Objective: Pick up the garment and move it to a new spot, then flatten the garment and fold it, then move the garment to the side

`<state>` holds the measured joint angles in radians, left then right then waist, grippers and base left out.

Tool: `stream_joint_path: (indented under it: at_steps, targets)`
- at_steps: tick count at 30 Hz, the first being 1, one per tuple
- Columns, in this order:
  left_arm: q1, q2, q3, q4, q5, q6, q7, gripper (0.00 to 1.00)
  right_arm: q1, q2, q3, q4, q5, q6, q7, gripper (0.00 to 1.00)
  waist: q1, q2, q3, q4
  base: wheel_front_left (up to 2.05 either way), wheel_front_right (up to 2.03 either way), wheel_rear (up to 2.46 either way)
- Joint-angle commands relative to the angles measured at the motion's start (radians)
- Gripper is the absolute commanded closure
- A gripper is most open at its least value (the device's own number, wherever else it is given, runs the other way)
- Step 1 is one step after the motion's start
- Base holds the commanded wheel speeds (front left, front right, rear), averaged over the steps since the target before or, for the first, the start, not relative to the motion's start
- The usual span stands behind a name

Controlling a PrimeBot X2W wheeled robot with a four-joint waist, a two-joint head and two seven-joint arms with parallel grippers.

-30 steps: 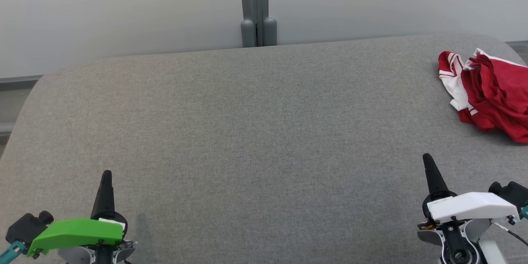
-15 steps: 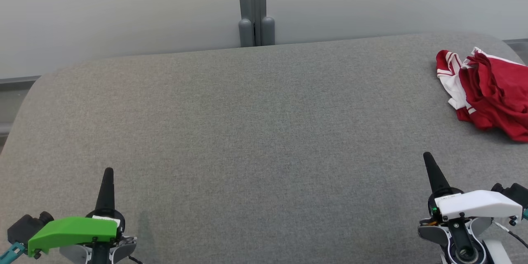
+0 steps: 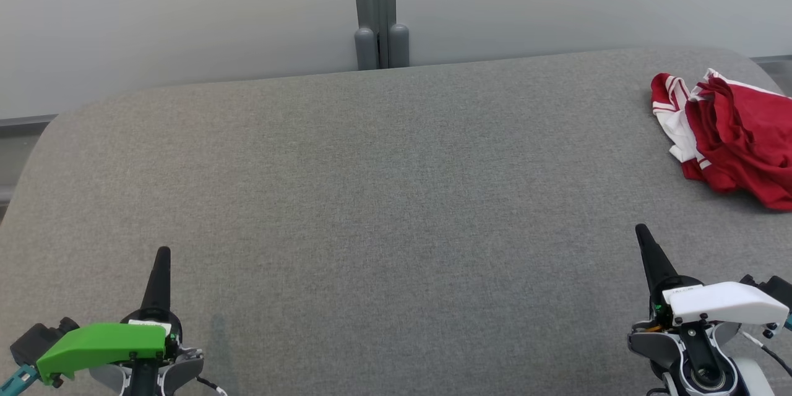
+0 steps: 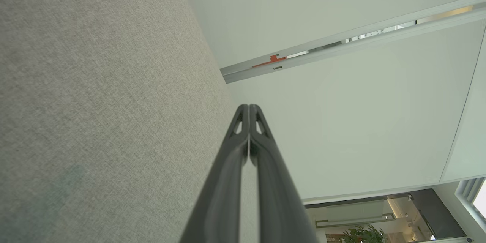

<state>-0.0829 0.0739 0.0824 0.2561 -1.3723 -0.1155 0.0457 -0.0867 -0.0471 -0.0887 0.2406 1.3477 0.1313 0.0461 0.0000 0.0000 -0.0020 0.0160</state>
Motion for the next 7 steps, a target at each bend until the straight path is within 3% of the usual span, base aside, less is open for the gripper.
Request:
stream_joint_path:
  at_steps: [1, 7]
  targets:
    - [-0.023, -0.001, 0.006, -0.009, -0.022, -0.008, 0.007, 1.00, -0.014, -0.005, -0.004, -0.002, 0.023, -0.001, 0.007, 1.00, 0.0000, 0.0000, 0.000, -0.001, 0.00, 0.00, 0.00]
    - [-0.026, -0.006, 0.012, -0.010, -0.064, -0.010, 0.021, 1.00, -0.017, -0.005, -0.009, -0.001, 0.072, 0.000, 0.020, 1.00, 0.0000, 0.0000, 0.001, -0.003, 0.00, 0.00, 0.00]
